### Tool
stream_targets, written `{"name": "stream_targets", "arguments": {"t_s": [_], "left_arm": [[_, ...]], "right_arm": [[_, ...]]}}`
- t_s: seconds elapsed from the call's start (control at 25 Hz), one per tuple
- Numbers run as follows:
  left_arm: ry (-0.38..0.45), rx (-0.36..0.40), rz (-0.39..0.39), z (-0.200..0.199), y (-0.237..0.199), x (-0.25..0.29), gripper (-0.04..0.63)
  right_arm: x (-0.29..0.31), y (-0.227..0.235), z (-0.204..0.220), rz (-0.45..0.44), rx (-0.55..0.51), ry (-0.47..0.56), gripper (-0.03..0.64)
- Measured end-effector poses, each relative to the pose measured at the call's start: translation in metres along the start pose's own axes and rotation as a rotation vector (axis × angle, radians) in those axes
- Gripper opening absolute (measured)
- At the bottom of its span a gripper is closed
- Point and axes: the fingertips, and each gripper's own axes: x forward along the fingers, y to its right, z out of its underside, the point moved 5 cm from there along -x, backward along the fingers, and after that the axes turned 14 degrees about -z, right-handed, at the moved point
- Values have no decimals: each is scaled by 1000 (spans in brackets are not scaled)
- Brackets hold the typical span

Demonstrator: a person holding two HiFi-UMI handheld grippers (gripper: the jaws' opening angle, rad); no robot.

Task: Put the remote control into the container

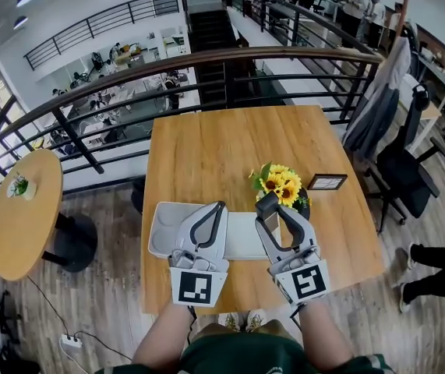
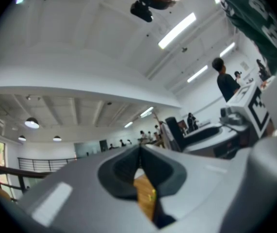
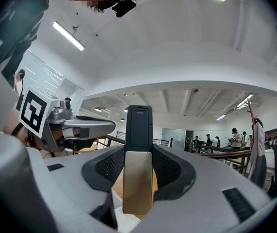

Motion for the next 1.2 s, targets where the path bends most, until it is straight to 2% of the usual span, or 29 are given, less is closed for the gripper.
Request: {"name": "stream_targets", "arguments": {"t_s": [0.88, 1.2], "left_arm": [[9, -20, 10, 3, 4, -1, 1], [3, -26, 12, 5, 8, -1, 2]], "right_arm": [[6, -3, -1, -55, -10, -13, 189], [16, -4, 8, -121, -48, -121, 189]]}}
